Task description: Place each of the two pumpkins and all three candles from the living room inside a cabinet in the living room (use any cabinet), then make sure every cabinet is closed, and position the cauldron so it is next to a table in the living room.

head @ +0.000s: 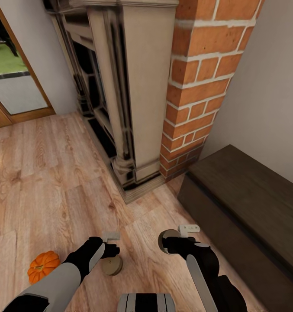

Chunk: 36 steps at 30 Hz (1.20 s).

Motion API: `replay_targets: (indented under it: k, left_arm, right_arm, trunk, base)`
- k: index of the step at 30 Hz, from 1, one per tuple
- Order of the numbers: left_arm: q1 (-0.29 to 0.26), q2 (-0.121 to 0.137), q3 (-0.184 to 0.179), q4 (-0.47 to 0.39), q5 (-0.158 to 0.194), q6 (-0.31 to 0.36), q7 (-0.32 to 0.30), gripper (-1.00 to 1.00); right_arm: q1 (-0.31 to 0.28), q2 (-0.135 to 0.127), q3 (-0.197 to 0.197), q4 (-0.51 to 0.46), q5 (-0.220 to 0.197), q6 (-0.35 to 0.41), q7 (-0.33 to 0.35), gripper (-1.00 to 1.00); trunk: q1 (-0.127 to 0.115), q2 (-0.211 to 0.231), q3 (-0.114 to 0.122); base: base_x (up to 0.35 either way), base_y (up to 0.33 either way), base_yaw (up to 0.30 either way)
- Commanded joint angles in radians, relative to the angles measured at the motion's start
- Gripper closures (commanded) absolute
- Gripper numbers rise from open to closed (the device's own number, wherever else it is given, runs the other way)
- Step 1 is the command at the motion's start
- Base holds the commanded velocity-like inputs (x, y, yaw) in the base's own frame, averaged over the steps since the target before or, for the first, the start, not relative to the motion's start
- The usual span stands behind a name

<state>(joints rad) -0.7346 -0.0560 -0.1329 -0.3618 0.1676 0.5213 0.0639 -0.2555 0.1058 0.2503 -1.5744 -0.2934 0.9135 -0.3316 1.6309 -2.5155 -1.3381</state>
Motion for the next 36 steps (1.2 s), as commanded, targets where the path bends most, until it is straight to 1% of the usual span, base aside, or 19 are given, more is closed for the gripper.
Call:
replay_targets:
  k: [1,2,5,8,9,11,13,29,36]
  left_arm:
    - [0.0,0.0,-0.008,-0.002,0.01,0.004,0.007,-1.0]
    - [0.0,0.0,-0.008,-0.002,0.01,0.004,0.007,-1.0]
    - [0.0,0.0,-0.008,-0.002,0.01,0.003,0.007,-1.0]
    - [0.0,-0.001,-0.011,-0.001,0.009,-0.027,0.006,-1.0]
    - [0.0,-0.001,-0.012,-0.001,0.009,-0.037,0.006,-1.0]
    - [0.0,-0.001,-0.013,0.0,0.009,-0.045,0.006,-1.0]
    - [0.0,-0.001,-0.014,0.0,0.009,-0.049,0.006,-1.0]
    - [0.0,-0.001,-0.013,0.0,0.011,-0.038,0.007,-1.0]
    - [0.006,-0.009,-0.013,0.001,0.012,-0.047,0.009,-1.0]
  right_arm:
    - [-0.001,0.0,0.001,-0.001,-0.01,0.002,-0.01,1.0]
    - [-0.001,0.0,0.001,-0.001,-0.01,0.002,-0.01,1.0]
    - [-0.001,0.0,0.001,-0.001,-0.01,0.002,-0.01,1.0]
    - [-0.001,0.0,0.001,-0.001,-0.01,0.002,-0.01,1.0]
    - [-0.001,0.0,0.001,-0.001,-0.01,0.001,-0.01,1.0]
    - [-0.001,0.0,0.001,-0.001,-0.01,0.002,-0.01,1.0]
    - [-0.001,0.0,0.001,-0.001,-0.01,0.002,-0.01,1.0]
    - [-0.001,0.0,0.001,-0.001,-0.01,0.002,-0.01,1.0]
    - [-0.001,0.0,0.001,-0.001,-0.01,0.002,-0.01,1.0]
  trunk:
    - [0.0,-0.001,-0.005]
    - [0.001,-0.001,-0.009]
    - [0.001,-0.001,-0.009]
    - [0.001,-0.001,-0.009]
    - [0.001,-0.001,-0.012]
    - [0.002,-0.002,-0.02]
    - [0.002,-0.002,-0.02]
    - [0.002,-0.002,-0.02]
    - [0.002,-0.002,-0.02]
  base:
    - [0.0,0.0,0.0]
    - [0.0,0.0,0.0]
    - [0.0,0.0,0.0]
    - [0.0,0.0,0.0]
    - [0.0,0.0,0.0]
    - [0.0,0.0,0.0]
    - [0.0,0.0,0.0]
    - [0.0,0.0,0.0]
    - [0.0,0.0,0.0]
